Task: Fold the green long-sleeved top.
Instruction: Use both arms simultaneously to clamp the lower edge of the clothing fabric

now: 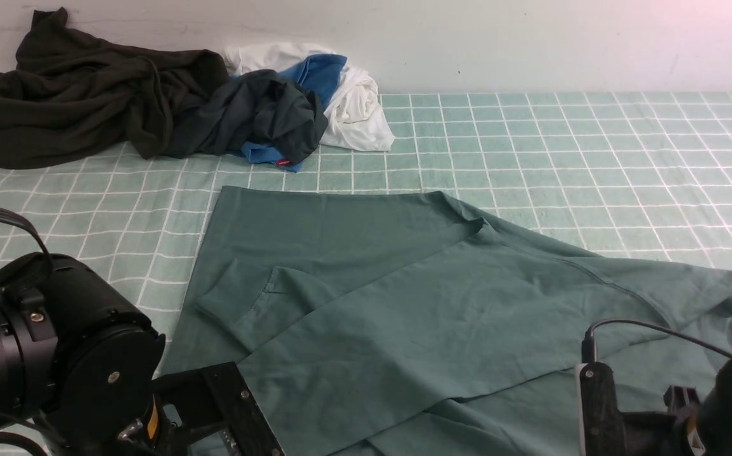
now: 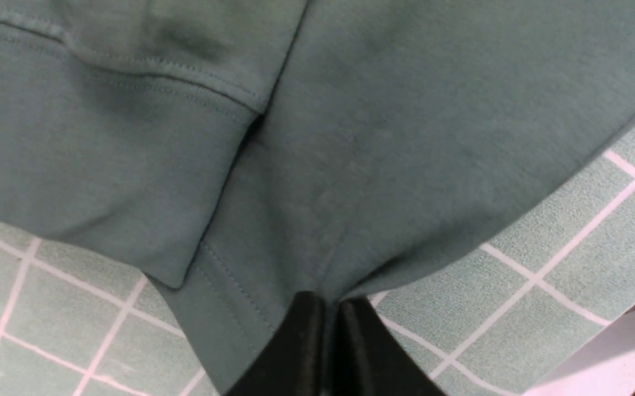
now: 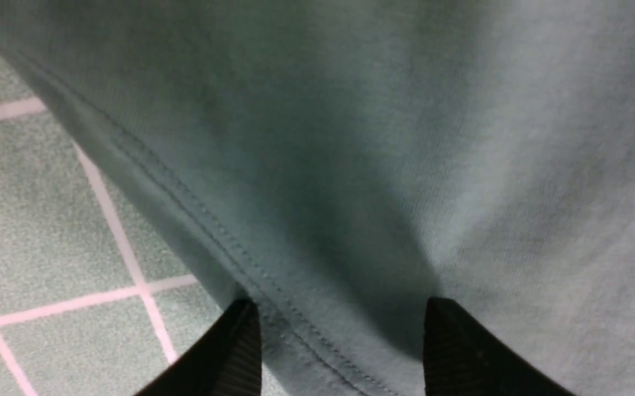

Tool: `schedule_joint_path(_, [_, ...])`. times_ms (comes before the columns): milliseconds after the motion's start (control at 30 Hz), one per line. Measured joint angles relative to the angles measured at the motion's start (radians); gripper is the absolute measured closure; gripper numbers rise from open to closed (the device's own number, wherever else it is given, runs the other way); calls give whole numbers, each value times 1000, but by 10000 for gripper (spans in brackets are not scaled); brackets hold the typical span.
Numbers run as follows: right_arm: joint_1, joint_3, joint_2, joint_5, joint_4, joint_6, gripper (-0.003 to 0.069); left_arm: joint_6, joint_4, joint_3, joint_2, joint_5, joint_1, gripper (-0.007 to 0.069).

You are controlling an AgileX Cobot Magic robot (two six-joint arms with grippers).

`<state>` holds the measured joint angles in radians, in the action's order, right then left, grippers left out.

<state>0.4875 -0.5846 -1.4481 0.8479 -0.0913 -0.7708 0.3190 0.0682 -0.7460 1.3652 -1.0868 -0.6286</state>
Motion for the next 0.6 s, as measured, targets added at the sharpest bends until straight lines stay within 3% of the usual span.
schedule_joint_path(233, [1, 68, 38, -63, -22, 6, 302, 0, 0, 0, 0, 4, 0, 617])
schedule_joint_path(600, [1, 66, 72, -80, -41, 39, 636, 0, 0, 0, 0, 21, 0, 617])
